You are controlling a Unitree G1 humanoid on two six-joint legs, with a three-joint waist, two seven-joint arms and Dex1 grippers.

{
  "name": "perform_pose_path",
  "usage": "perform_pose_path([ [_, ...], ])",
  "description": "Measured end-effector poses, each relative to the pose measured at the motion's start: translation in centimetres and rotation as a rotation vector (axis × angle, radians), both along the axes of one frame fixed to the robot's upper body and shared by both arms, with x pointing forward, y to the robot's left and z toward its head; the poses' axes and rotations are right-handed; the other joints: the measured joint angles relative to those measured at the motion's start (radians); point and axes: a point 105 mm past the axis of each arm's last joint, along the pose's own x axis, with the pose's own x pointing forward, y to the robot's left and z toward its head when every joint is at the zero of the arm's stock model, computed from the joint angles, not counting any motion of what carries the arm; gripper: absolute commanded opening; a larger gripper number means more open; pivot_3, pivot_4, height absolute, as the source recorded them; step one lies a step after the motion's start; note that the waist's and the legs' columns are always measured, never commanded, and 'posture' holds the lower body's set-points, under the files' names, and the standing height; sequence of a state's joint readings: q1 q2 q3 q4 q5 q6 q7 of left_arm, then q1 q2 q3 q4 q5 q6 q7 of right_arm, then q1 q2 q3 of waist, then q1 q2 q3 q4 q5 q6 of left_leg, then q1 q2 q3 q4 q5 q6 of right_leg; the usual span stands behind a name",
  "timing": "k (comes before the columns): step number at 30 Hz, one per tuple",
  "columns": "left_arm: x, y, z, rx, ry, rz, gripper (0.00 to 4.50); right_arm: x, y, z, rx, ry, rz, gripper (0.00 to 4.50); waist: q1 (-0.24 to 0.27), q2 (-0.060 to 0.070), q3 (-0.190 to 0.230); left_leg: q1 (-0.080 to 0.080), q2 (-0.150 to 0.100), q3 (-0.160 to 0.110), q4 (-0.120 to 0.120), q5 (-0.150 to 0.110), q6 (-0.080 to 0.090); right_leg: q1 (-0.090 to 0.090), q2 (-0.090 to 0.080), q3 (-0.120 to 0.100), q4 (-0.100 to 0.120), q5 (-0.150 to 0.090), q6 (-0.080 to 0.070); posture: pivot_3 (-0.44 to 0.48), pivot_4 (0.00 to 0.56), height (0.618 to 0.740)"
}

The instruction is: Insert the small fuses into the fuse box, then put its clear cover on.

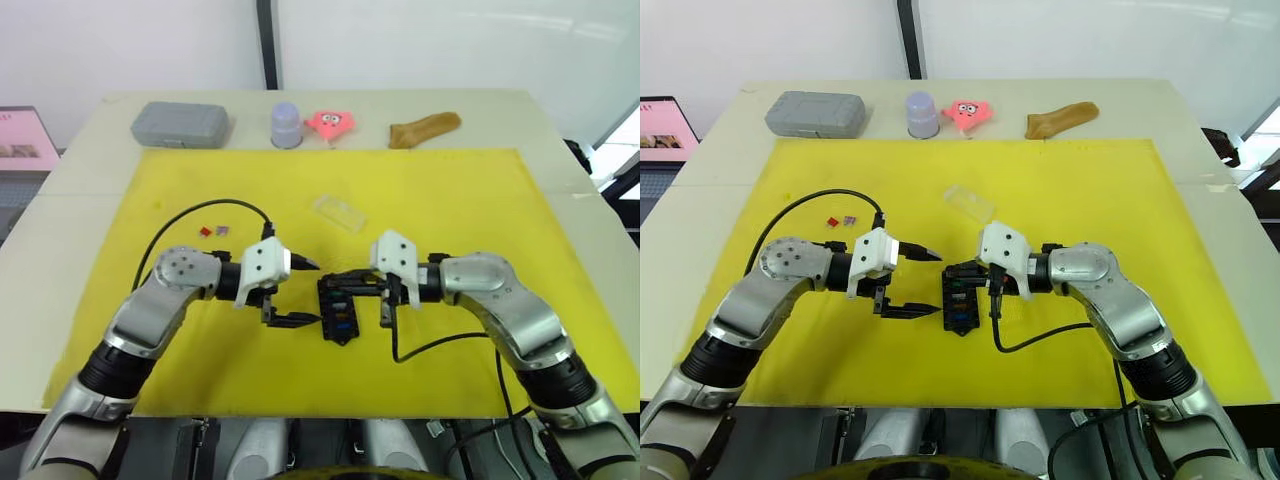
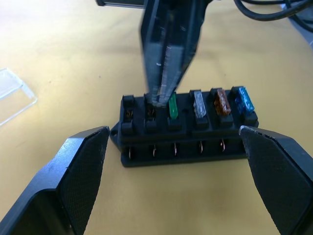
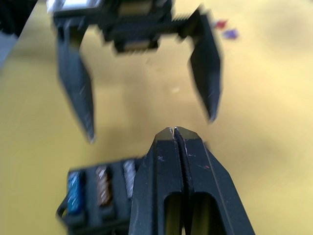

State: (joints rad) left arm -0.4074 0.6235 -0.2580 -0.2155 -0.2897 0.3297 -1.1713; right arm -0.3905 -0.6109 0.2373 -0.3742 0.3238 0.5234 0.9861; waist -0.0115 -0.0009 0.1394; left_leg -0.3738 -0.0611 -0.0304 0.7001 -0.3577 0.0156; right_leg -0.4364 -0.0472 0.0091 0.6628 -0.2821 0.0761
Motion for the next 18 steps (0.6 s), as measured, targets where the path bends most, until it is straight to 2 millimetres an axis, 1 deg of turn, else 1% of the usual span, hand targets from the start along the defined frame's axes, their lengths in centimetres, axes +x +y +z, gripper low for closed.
perform_pose_path([
  [3,-0.1,0.0,0.0,0.000,-0.006,-0.008,4.50,0.0,-0.4,0.0,-0.026,-0.013,-0.006,0.06,0.000,0.000,0.000,0.000,0.000,0.000,0.000,0.000,0.000,0.000,0.000,0.000,0.000,0.000,0.000,0.000,0.150,0.740],
  [7,-0.1,0.0,0.0,0.000,-0.005,-0.009,4.50,0.0,-1.3,-1.6,-0.088,0.007,-0.032,0.06,0.001,0.000,0.000,0.000,0.000,0.000,0.000,0.000,0.000,0.000,0.000,0.000,0.000,0.000,0.000,0.000,0.150,0.740],
  [12,-0.2,0.0,0.0,-0.003,0.001,-0.016,4.50,0.0,-1.4,-1.5,-0.136,-0.033,-0.032,0.06,-0.001,0.000,0.000,0.001,0.000,0.000,0.000,0.000,0.000,0.000,0.000,0.000,0.000,0.000,0.000,0.000,0.150,0.740],
  [15,0.5,0.3,0.5,-0.054,0.039,0.049,4.50,0.3,-1.7,-0.9,-0.104,0.031,-0.085,0.06,0.000,0.000,0.000,0.000,0.000,0.000,0.000,0.000,0.000,0.000,0.000,0.000,0.000,0.000,0.000,0.000,0.150,0.740],
  [16,0.9,0.7,1.1,-0.090,0.056,0.094,4.50,0.4,-1.8,-0.1,-0.073,0.049,-0.098,0.06,0.000,0.000,0.000,-0.001,0.000,0.000,0.001,0.000,0.000,-0.001,0.000,0.000,0.000,0.000,0.000,0.000,0.150,0.740],
  [18,1.8,1.7,2.3,-0.159,0.057,0.187,4.50,0.3,-2.1,2.6,-0.005,0.024,-0.107,0.06,0.000,0.000,0.000,-0.002,0.000,0.000,0.000,0.000,0.000,-0.002,0.000,0.000,0.000,0.000,0.000,0.000,0.150,0.740],
])
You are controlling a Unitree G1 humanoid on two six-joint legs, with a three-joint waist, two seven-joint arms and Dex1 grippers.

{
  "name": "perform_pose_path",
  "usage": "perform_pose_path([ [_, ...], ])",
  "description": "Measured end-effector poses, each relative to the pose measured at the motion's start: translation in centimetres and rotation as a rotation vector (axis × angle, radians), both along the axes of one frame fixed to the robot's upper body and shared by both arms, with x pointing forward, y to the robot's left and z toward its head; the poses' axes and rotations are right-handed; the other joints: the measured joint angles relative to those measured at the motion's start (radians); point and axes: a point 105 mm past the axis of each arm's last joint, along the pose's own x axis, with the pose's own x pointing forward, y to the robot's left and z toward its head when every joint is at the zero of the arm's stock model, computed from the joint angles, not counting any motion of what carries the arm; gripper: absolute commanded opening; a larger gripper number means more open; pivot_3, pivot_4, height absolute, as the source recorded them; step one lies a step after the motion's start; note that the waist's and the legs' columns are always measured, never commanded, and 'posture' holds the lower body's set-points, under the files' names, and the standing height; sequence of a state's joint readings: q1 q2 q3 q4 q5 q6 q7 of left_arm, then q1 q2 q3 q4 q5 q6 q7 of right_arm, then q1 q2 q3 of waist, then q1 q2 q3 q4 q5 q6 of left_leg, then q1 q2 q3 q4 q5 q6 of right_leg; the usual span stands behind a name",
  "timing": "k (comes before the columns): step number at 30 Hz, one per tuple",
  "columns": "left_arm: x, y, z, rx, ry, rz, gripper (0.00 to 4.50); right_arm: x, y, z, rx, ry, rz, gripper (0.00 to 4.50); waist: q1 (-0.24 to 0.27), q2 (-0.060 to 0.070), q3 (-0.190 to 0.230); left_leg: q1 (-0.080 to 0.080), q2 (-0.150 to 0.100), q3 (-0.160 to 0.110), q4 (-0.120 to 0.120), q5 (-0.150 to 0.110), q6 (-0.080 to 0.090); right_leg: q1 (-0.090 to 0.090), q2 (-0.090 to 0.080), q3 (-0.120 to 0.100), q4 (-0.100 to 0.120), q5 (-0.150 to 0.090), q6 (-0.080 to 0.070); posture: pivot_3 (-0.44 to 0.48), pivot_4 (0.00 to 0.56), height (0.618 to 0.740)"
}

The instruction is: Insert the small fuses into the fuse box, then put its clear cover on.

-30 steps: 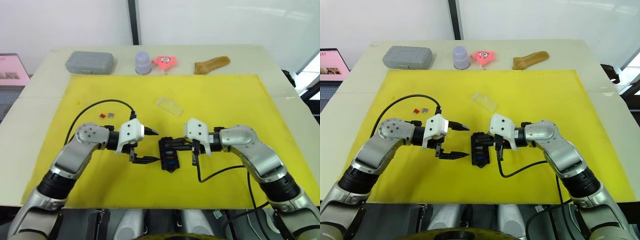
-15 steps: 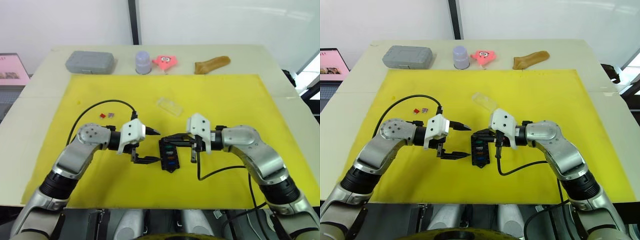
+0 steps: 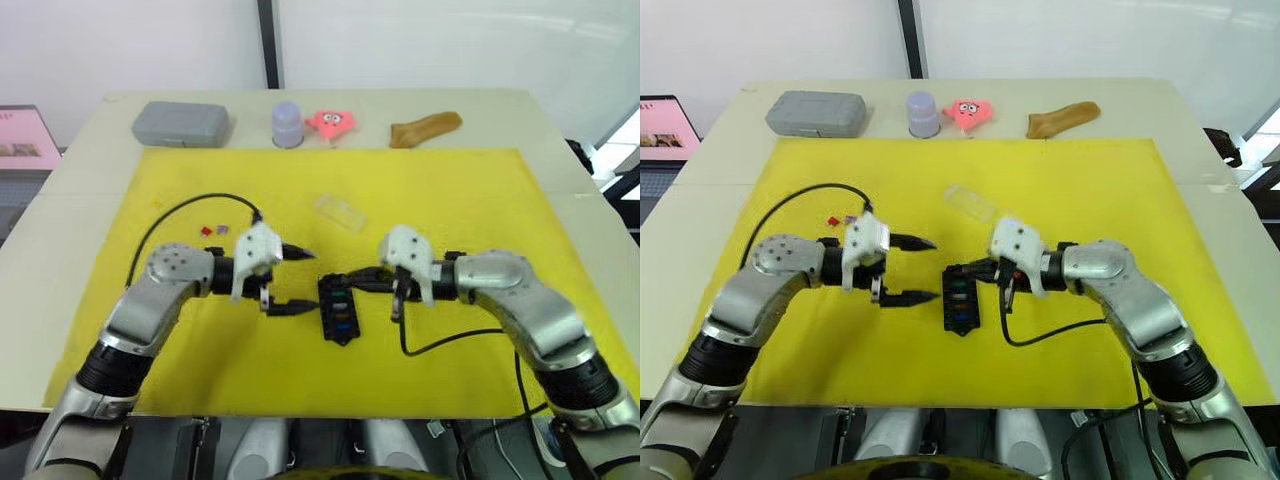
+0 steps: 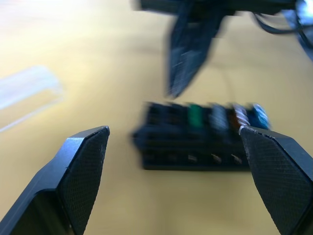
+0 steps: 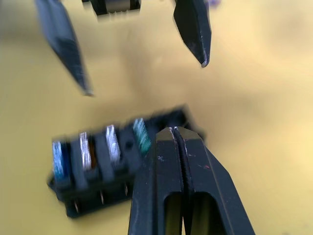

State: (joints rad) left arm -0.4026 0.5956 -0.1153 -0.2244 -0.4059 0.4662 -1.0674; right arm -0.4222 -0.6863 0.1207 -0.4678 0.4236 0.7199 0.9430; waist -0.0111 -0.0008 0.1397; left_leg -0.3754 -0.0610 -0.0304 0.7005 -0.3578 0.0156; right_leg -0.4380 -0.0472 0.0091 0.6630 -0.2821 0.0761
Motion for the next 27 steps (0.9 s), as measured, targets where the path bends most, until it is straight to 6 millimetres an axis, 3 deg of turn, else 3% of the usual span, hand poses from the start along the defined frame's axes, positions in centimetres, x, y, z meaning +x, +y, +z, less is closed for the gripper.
perform_pose_path([
  [3,0.1,2.3,1.4,-0.085,-0.001,0.136,4.50,0.1,-2.4,4.0,0.051,-0.066,-0.063,0.06,0.000,0.000,0.000,0.001,0.000,0.000,-0.001,0.000,0.000,0.001,0.000,0.000,0.000,0.000,0.000,0.000,0.150,0.740],
  [5,-0.1,4.3,1.3,-0.106,0.060,0.209,4.50,0.4,-4.7,4.8,0.035,-0.079,-0.140,0.57,0.001,0.000,0.000,0.001,0.000,0.000,-0.001,0.000,0.000,0.001,0.000,0.000,-0.001,0.000,0.000,0.000,0.150,0.740],
  [7,-0.2,7.1,1.3,-0.116,0.107,0.308,4.50,0.6,-7.4,4.7,-0.001,-0.057,-0.217,1.38,0.001,0.000,0.000,0.001,0.000,0.000,-0.001,0.000,0.000,0.001,0.000,0.000,-0.001,0.000,0.000,0.000,0.150,0.740],
  [13,-0.7,16.2,0.8,-0.126,0.227,0.612,4.50,0.8,-14.4,4.0,-0.070,-0.008,-0.411,4.46,0.001,0.000,0.000,0.002,0.000,0.000,-0.001,0.000,0.000,0.002,0.000,0.000,-0.001,0.000,0.000,0.000,0.150,0.740],
  [15,-0.9,18.9,0.7,-0.163,0.298,0.690,4.50,0.7,-16.1,3.4,-0.096,0.000,-0.448,4.46,0.001,0.000,0.000,0.002,0.000,0.000,-0.001,0.000,0.000,0.002,0.000,0.000,-0.001,0.000,0.000,0.000,0.150,0.740],
  [17,-1.0,19.9,0.7,-0.163,0.319,0.724,4.50,0.8,-16.3,3.4,-0.092,-0.015,-0.449,4.46,0.001,0.000,0.000,0.002,0.000,0.000,-0.001,0.000,0.000,0.002,0.000,0.000,-0.001,0.000,0.000,0.000,0.150,0.740],
  [21,-0.8,19.7,0.4,-0.167,0.372,0.727,4.50,1.0,-15.0,3.8,-0.074,-0.055,-0.417,4.46,0.001,0.000,0.000,0.002,0.000,0.000,-0.001,0.000,0.000,0.002,0.000,0.000,-0.001,0.000,0.000,0.000,0.150,0.740],
  [25,1.8,19.1,2.0,-0.310,0.474,0.747,4.50,1.5,-11.9,3.9,-0.011,-0.053,-0.333,4.46,0.005,0.000,0.000,0.002,0.000,0.000,-0.001,0.000,0.000,0.002,0.000,0.000,0.000,0.000,0.000,0.000,0.150,0.740],
  [27,2.8,18.6,1.7,-0.335,0.581,0.764,4.50,1.4,-9.8,3.8,0.005,-0.055,-0.266,4.46,0.001,0.000,0.000,0.002,0.000,0.000,-0.001,0.000,0.000,0.002,0.000,0.000,0.000,0.000,0.000,0.000,0.150,0.740],
])
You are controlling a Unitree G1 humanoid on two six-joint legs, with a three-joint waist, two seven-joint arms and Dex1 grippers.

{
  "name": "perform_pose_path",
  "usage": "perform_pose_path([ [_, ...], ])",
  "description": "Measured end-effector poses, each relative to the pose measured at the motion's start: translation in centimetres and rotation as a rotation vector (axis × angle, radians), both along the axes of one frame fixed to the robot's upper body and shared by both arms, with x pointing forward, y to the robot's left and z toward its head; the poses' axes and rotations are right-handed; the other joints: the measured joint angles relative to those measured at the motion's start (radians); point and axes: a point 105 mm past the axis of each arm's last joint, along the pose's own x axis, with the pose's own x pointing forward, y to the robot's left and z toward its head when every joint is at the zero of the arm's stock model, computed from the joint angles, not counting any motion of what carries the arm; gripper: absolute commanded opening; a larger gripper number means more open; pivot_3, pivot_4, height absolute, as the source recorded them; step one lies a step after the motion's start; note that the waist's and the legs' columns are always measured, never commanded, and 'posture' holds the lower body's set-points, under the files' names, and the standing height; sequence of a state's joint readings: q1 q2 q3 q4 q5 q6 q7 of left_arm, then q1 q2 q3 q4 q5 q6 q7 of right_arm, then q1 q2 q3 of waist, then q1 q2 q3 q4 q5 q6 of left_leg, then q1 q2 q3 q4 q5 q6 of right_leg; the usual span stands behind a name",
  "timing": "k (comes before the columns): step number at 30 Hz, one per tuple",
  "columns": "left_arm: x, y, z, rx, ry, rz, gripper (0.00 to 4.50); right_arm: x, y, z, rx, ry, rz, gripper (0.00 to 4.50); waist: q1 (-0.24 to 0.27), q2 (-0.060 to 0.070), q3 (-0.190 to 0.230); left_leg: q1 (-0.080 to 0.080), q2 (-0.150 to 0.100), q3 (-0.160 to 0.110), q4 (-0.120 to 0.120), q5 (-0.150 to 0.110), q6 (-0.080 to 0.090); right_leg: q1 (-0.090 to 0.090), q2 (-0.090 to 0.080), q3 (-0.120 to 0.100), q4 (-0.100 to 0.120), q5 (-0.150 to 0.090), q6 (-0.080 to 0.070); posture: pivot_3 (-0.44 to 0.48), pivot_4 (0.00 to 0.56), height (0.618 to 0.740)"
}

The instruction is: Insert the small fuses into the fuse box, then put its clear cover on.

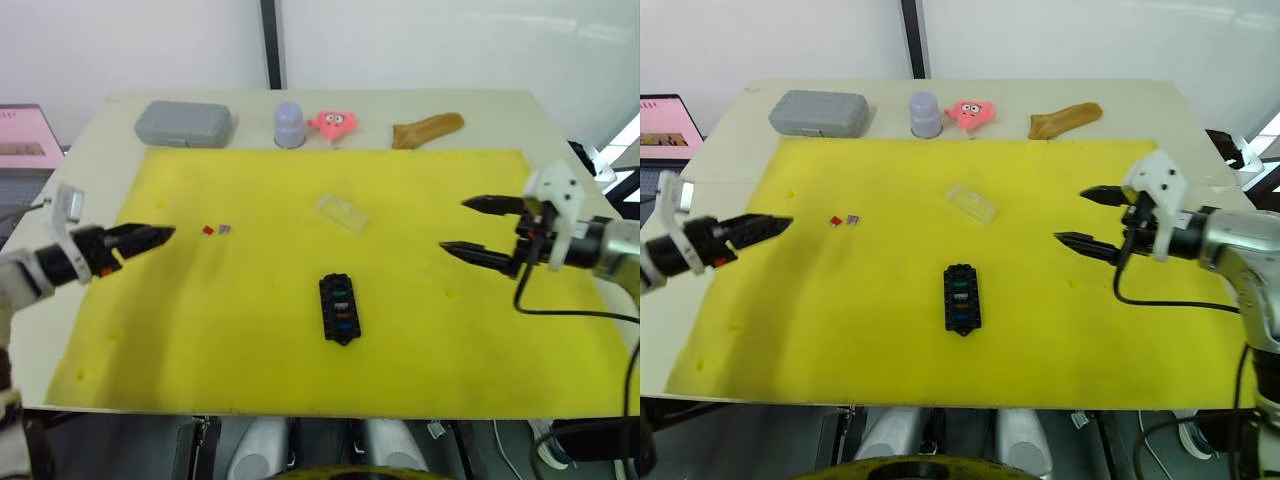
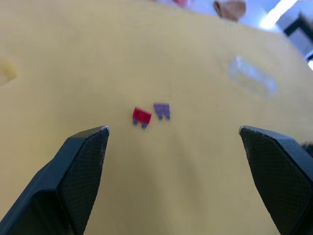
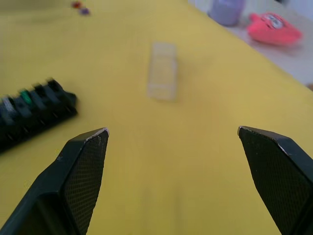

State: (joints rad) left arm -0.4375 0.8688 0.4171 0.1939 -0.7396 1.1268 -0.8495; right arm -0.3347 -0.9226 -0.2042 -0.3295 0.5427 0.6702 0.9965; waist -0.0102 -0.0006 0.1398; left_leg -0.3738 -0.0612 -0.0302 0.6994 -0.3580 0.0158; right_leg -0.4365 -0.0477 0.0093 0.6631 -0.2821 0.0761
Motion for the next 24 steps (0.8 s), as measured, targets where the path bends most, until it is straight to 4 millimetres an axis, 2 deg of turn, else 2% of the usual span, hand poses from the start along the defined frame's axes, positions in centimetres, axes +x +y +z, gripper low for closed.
perform_pose_path([
  [3,0.4,-1.7,-1.7,-0.201,0.190,-0.010,4.50,-0.5,3.1,-1.3,-0.009,0.019,0.110,4.46,-0.005,0.000,0.000,-0.002,0.000,0.000,0.000,0.000,0.000,-0.003,0.000,0.000,0.002,0.000,0.000,0.000,0.150,0.740],
  [5,0.7,-1.9,-2.3,-0.314,0.285,0.017,4.50,-0.6,4.9,-1.7,0.020,0.022,0.161,4.46,-0.009,-0.002,0.000,-0.003,0.000,0.000,0.001,0.000,-0.001,-0.005,0.001,0.000,0.003,0.000,0.000,0.000,0.150,0.740],
  [9,1.5,-1.1,-0.7,-0.411,0.298,0.063,4.50,-0.6,7.0,-0.7,0.050,-0.019,0.211,4.46,-0.007,-0.003,0.000,-0.003,0.000,0.000,0.001,0.001,-0.002,-0.005,0.001,0.000,0.003,0.000,0.000,0.000,0.150,0.740],
  [12,2.2,-0.6,-0.8,-0.457,0.321,0.106,4.50,-1.0,9.2,0.0,0.081,-0.048,0.282,4.46,-0.006,-0.003,0.000,-0.002,0.000,0.000,0.001,0.001,-0.002,-0.005,0.000,0.000,0.003,0.000,0.000,0.000,0.150,0.740],
  [16,2.3,-0.8,-2.0,-0.503,0.374,0.113,4.50,-1.3,10.1,-0.1,0.086,-0.041,0.306,4.46,-0.003,-0.003,0.000,-0.002,-0.001,0.000,0.002,0.001,-0.002,-0.005,0.000,0.000,0.003,0.000,0.000,0.000,0.150,0.740],
  [20,2.6,-1.4,-3.4,-0.480,0.397,0.115,4.50,-1.2,10.8,1.0,0.099,-0.078,0.326,4.46,-0.006,-0.003,0.000,-0.002,-0.001,0.000,0.001,0.001,-0.002,-0.005,0.000,0.000,0.004,0.000,0.000,0.000,0.150,0.740],
  [24,2.8,-1.6,-3.6,-0.500,0.393,0.116,4.50,-1.2,10.9,1.0,0.099,-0.079,0.326,4.46,-0.006,-0.004,0.000,-0.002,-0.001,0.000,0.001,0.001,-0.002,-0.005,0.000,0.000,0.004,0.000,0.000,0.000,0.150,0.740],
])
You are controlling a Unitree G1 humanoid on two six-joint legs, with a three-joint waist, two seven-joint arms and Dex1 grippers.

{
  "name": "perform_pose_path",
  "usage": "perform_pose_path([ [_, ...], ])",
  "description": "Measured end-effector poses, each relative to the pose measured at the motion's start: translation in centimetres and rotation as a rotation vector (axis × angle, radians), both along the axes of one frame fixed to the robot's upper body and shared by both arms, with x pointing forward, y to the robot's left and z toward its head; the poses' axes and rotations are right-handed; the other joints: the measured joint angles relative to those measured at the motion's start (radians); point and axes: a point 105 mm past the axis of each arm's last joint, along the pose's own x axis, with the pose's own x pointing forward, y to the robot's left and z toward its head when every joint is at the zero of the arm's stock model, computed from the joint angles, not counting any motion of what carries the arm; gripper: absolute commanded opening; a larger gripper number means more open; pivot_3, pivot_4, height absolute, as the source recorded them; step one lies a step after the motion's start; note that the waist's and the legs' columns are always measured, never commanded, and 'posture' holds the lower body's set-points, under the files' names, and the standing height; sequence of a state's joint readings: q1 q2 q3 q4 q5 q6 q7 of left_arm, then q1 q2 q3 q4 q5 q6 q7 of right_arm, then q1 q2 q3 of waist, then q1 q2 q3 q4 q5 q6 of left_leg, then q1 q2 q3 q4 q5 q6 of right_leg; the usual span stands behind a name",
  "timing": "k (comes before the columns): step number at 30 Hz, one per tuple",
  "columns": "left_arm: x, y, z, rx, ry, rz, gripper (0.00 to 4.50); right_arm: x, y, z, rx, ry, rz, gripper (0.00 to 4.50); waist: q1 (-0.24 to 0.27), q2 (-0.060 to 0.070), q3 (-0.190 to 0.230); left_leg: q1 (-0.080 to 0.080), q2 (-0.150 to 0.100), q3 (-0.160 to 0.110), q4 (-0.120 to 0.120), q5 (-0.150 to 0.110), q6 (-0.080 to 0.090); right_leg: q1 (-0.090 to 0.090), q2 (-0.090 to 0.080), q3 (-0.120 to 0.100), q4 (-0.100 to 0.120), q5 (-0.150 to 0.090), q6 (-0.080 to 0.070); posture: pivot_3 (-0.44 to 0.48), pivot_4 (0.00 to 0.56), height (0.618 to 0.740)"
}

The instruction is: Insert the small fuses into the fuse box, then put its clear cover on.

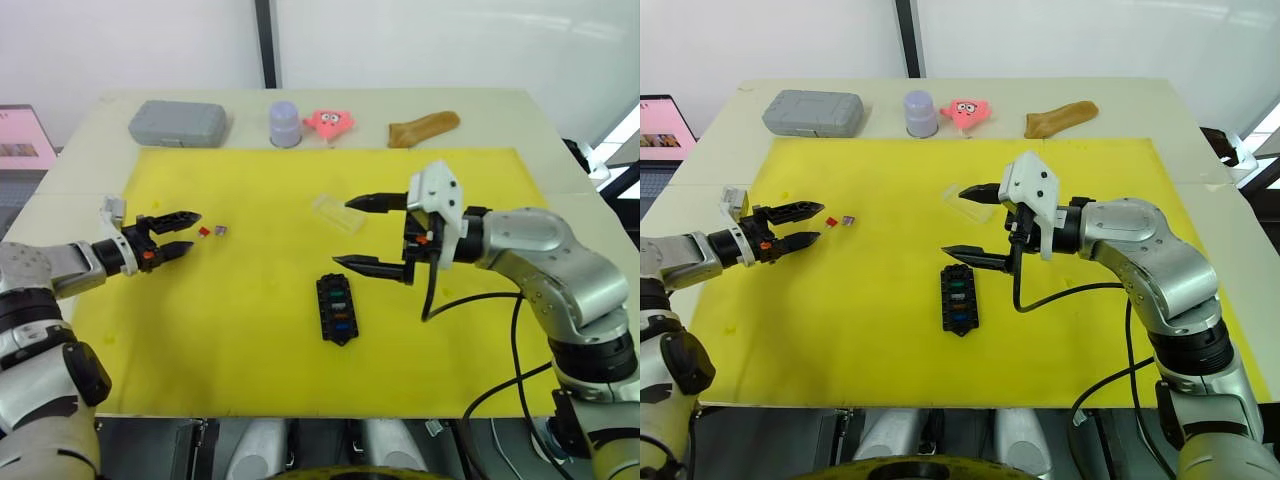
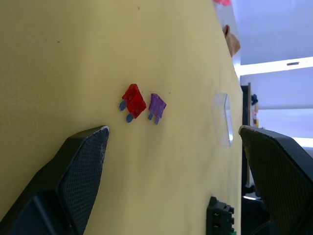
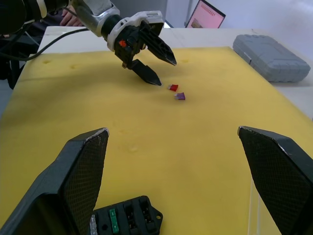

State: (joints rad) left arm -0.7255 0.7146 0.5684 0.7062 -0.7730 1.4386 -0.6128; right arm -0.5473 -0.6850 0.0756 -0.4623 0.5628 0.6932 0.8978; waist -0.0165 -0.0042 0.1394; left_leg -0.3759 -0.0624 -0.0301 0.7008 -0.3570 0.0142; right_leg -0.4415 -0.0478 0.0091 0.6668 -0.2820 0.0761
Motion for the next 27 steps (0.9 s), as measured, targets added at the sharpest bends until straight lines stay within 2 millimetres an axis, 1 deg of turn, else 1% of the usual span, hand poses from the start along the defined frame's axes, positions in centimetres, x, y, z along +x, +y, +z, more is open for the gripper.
perform_pose_path([
  [6,0.7,-0.5,-0.3,-0.025,-0.020,0.006,4.50,0.0,0.0,-0.1,0.000,0.003,-0.001,4.46,0.004,0.000,0.000,0.000,0.000,0.000,0.000,0.000,0.000,0.000,0.000,0.000,0.000,0.000,0.000,0.000,0.150,0.740],
  [10,1.2,-1.4,-0.9,-0.028,-0.025,-0.015,4.50,0.1,0.1,-0.1,0.007,0.009,-0.005,4.46,0.009,0.000,0.000,0.000,-0.001,0.000,0.000,0.000,0.000,0.001,-0.001,0.000,0.000,0.000,0.000,0.000,0.150,0.740],
  [13,1.6,-1.5,-1.1,-0.042,-0.032,-0.005,4.50,0.0,0.2,-0.1,0.004,0.018,-0.006,4.46,0.011,0.000,0.000,0.001,-0.002,-0.001,0.000,0.000,0.000,0.002,-0.001,0.000,0.000,0.000,0.000,0.000,0.150,0.740],
  [18,2.7,-2.4,-1.4,-0.068,-0.037,0.004,4.50,-0.2,0.1,-0.2,-0.009,0.023,-0.008,4.46,0.031,0.000,-0.001,0.001,-0.002,-0.001,0.001,0.000,0.000,0.003,-0.002,0.000,0.000,0.000,0.000,0.000,0.150,0.740],
  [25,3.2,-2.7,-1.7,-0.091,-0.062,0.017,4.50,0.0,-0.1,0.0,-0.006,0.015,-0.032,4.46,0.033,0.001,-0.002,0.002,-0.003,-0.002,0.002,0.000,0.000,0.004,-0.003,0.000,0.000,0.000,0.000,0.000,0.150,0.740],
  [26,3.2,-2.7,-1.7,-0.093,-0.066,0.018,3.96,0.1,-0.1,0.0,-0.006,0.016,-0.036,4.50,0.033,0.001,-0.002,0.002,-0.003,-0.003,0.002,0.000,0.000,0.004,-0.003,0.000,0.000,0.000,0.000,0.000,0.150,0.740],
  [27,3.3,-2.7,-1.8,-0.090,-0.067,0.023,3.66,0.0,-0.1,0.0,-0.007,0.017,-0.038,4.50,0.033,0.001,-0.002,0.002,-0.003,-0.003,0.002,0.000,0.000,0.005,-0.003,0.000,0.000,0.000,0.000,0.000,0.150,0.740],
])
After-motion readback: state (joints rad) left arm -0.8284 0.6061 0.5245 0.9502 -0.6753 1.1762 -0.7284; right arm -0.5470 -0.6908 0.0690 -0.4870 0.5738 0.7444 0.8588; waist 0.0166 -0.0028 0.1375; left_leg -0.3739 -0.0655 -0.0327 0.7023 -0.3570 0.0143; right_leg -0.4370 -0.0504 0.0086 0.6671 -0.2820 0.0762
